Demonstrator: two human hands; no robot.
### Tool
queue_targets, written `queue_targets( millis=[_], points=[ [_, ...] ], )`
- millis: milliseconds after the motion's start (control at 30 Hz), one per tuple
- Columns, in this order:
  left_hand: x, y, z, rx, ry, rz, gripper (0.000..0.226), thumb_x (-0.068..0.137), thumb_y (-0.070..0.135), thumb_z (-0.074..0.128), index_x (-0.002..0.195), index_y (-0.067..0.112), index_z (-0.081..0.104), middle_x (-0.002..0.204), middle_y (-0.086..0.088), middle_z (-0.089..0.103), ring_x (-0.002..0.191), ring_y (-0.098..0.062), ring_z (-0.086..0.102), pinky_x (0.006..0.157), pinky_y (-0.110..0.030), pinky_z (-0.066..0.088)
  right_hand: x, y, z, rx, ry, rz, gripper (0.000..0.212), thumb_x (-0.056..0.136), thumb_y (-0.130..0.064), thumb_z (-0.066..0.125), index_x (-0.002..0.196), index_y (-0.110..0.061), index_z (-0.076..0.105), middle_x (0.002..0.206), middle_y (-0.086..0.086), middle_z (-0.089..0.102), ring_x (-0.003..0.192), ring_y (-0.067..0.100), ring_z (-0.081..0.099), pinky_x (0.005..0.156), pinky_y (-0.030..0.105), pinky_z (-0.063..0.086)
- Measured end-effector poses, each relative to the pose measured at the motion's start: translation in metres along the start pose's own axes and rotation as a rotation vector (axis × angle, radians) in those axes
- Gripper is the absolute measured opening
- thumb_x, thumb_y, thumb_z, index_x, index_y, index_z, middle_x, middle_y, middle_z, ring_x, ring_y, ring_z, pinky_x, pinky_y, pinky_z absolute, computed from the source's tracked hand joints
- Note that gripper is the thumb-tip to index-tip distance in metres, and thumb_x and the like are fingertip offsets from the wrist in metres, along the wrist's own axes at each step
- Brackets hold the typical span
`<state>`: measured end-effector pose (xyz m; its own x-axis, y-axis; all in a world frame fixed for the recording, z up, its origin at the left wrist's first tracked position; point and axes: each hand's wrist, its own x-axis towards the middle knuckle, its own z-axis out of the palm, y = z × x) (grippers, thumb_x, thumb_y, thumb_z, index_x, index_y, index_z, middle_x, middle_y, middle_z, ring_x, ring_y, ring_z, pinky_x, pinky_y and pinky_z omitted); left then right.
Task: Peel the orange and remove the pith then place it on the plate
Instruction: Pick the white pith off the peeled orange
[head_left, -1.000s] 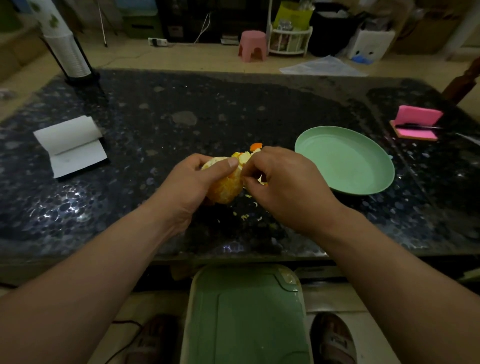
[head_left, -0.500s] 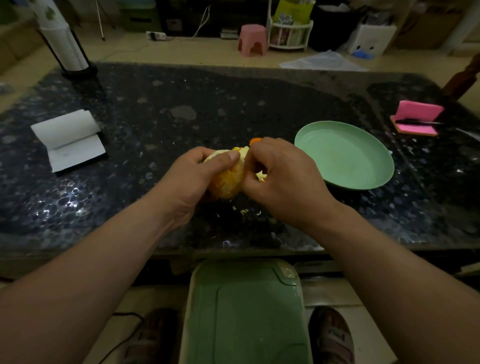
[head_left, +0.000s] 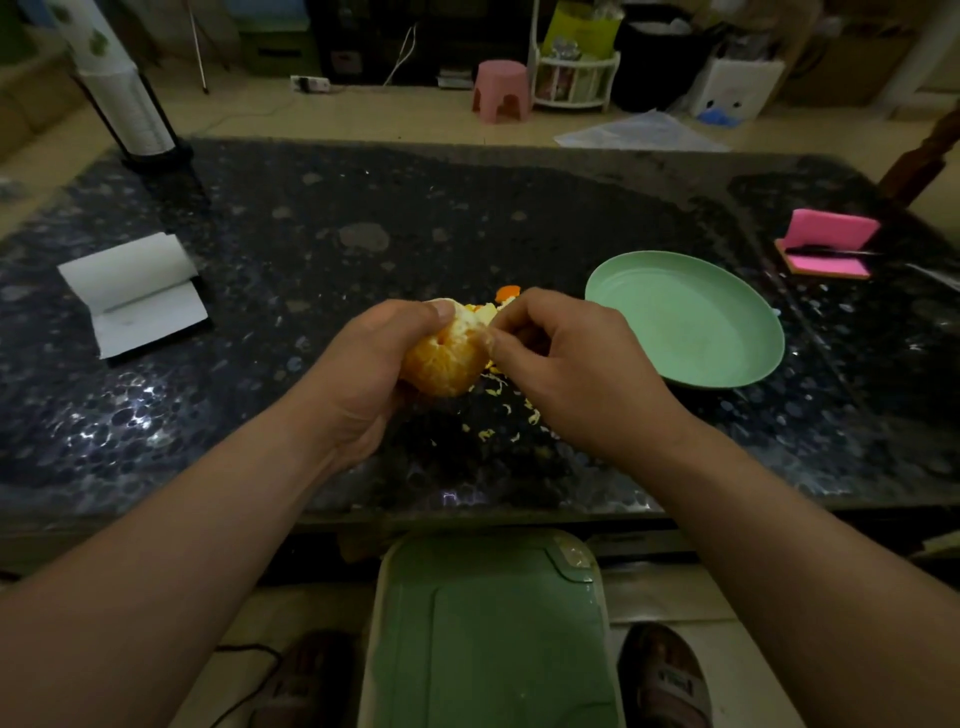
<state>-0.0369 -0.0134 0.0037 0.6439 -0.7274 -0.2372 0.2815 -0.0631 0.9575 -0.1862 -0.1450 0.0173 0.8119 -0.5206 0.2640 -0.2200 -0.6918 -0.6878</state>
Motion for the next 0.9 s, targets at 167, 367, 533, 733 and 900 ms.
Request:
queue_targets(
  millis=[167,367,533,733,900],
  points=[
    [-0.0003,-0.0032,0.0001,0.018,-0.006,0.014,0.043,0.087,0.039,0.075,0.120,0.011,0.071,0.105,-0.007,0.078,0.086,-0.018,0.076,0.065,-0.033,0.060,-0.0005,-0.0017,-0.0002,-0.113,-0.005,-0.041,0.013,0.102,-0.038,0.068,0.098,-0.026,0.073,0.079,-0.014,0.070,0.072,0.004,0.064,0.065,0.022,0.049],
    [-0.0005,-0.0049,0.0030,0.029,0.006,0.018,0.031,0.095,0.036,0.073,0.115,0.012,0.072,0.098,-0.002,0.078,0.088,-0.019,0.073,0.074,-0.038,0.060,-0.0016,-0.0045,0.0004,-0.202,0.051,-0.111,0.013,0.100,-0.032,0.068,0.091,-0.022,0.068,0.075,-0.008,0.067,0.067,0.011,0.060,0.061,0.030,0.046],
    [-0.0018,-0.0036,0.0032,0.025,-0.018,0.017,0.051,0.081,0.044,0.072,0.120,0.011,0.073,0.105,-0.008,0.078,0.088,-0.021,0.073,0.071,-0.037,0.059,-0.0005,-0.0019,0.0006,-0.160,0.075,-0.100,0.013,0.099,-0.026,0.067,0.086,-0.023,0.064,0.071,-0.009,0.064,0.065,0.011,0.058,0.060,0.035,0.048],
    [-0.0020,0.0021,0.0032,-0.019,-0.001,0.013,0.028,0.101,0.031,0.064,0.120,0.013,0.072,0.104,-0.007,0.076,0.085,-0.019,0.072,0.062,-0.030,0.057,-0.0044,0.0000,-0.0062,-0.014,0.033,-0.072,0.008,0.099,-0.023,0.069,0.105,-0.024,0.074,0.083,-0.013,0.071,0.075,0.008,0.066,0.070,0.038,0.057],
    [-0.0023,0.0013,0.0015,0.050,-0.018,0.062,0.048,0.083,0.042,0.076,0.121,0.013,0.069,0.107,-0.007,0.078,0.087,-0.019,0.077,0.068,-0.035,0.060,-0.0039,-0.0019,-0.0064,-0.054,0.053,-0.091,0.006,0.097,-0.030,0.073,0.101,-0.027,0.073,0.084,-0.014,0.072,0.077,0.008,0.068,0.072,0.041,0.059]
  ],
)
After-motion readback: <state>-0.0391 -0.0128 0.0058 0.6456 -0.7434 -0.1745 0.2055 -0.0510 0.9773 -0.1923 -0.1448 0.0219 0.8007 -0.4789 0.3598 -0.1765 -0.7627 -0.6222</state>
